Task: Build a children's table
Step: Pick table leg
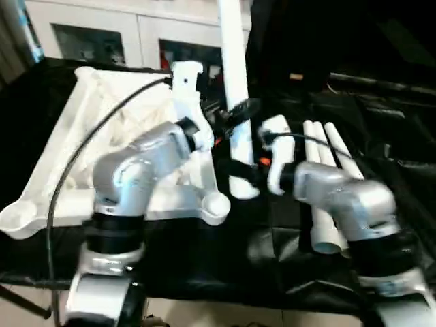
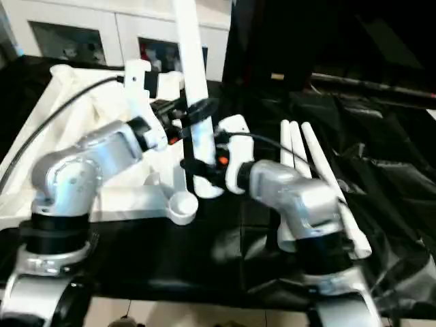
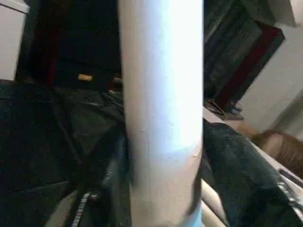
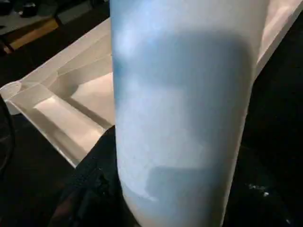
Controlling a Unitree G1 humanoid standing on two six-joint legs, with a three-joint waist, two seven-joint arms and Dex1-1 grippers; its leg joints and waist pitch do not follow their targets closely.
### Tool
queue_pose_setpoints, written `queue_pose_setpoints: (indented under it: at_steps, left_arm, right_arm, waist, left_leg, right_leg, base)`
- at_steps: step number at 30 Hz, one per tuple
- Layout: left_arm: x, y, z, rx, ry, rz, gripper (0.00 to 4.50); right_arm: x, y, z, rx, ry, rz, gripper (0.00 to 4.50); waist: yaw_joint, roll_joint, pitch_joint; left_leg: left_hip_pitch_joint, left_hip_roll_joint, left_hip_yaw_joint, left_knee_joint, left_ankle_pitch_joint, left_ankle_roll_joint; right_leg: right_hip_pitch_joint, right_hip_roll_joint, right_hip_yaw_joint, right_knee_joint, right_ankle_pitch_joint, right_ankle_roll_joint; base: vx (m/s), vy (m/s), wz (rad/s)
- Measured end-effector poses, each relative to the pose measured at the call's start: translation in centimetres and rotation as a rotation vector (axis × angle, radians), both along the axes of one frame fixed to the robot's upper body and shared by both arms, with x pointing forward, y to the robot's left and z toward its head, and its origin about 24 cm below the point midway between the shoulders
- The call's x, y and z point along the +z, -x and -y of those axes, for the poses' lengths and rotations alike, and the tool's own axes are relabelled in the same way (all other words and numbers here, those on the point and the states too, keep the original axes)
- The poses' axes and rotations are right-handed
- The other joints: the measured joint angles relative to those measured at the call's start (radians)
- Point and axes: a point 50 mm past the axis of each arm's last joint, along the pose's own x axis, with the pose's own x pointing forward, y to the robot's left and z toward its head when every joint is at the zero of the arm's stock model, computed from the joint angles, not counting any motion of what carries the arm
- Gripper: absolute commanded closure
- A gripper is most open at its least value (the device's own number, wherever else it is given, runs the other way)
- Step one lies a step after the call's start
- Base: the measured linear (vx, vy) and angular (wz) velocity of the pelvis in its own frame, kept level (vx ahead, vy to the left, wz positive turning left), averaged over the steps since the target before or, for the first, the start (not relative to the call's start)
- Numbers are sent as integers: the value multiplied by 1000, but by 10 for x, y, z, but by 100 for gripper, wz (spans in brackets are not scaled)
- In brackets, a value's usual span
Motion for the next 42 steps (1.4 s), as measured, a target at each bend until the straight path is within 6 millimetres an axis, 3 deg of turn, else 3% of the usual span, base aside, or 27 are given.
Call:
queue_pose_setpoints:
  at_steps: [6, 13, 14, 15, 22, 30, 42]
  left_arm:
    - [1, -1, -4, 29, 38, -11, 255]
    - [4, -3, -7, 38, 53, 14, 265]
    - [5, -3, -8, 33, 53, 28, 265]
    - [6, -2, -9, 23, 50, 44, 265]
    - [8, 3, -8, -107, -22, 105, 265]
    - [12, 14, 0, -266, -54, 158, 265]
    - [20, 26, 8, -398, 10, 184, 265]
  right_arm:
    - [4, -2, -6, -7, 11, 32, 250]
    - [7, -5, -7, -13, 24, 76, 250]
    - [8, -5, -6, -9, 20, 91, 194]
    - [10, -5, -5, -1, 13, 104, 180]
    - [17, -3, 11, 97, -36, 110, 131]
    - [25, 5, 37, 239, -56, 58, 128]
    - [25, 13, 33, 353, -59, 28, 128]
  waist:
    - [5, 0, 0]
    - [3, 0, 0]
    - [3, -1, 0]
    - [3, -1, 0]
    - [6, -2, 1]
    - [4, -3, 1]
    - [5, -5, 0]
  left_leg:
    - [0, 0, 0, 0, 0, 0]
    - [0, 0, 0, 0, 0, 0]
    - [0, 0, 0, 0, 0, 0]
    - [0, 0, 0, 0, 0, 0]
    - [-1, 0, 0, 0, 0, 0]
    - [0, 0, 0, 0, 0, 1]
    - [0, 0, 0, 0, 0, 1]
  right_leg:
    - [1, 0, 0, -1, -1, 2]
    - [1, 0, 0, -1, -1, 2]
    - [0, 0, 0, -1, -1, 2]
    - [0, 0, 0, -1, -1, 2]
    - [1, 0, 0, -1, -1, 2]
    - [1, 0, 0, -1, 0, 1]
    - [1, 0, 0, 0, 0, 1]
  base:
    - [0, 0, 0]
    - [0, 0, 0]
    - [0, 0, 0]
    - [0, 0, 0]
    - [0, 0, 0]
    - [0, 0, 0]
    - [0, 0, 0]
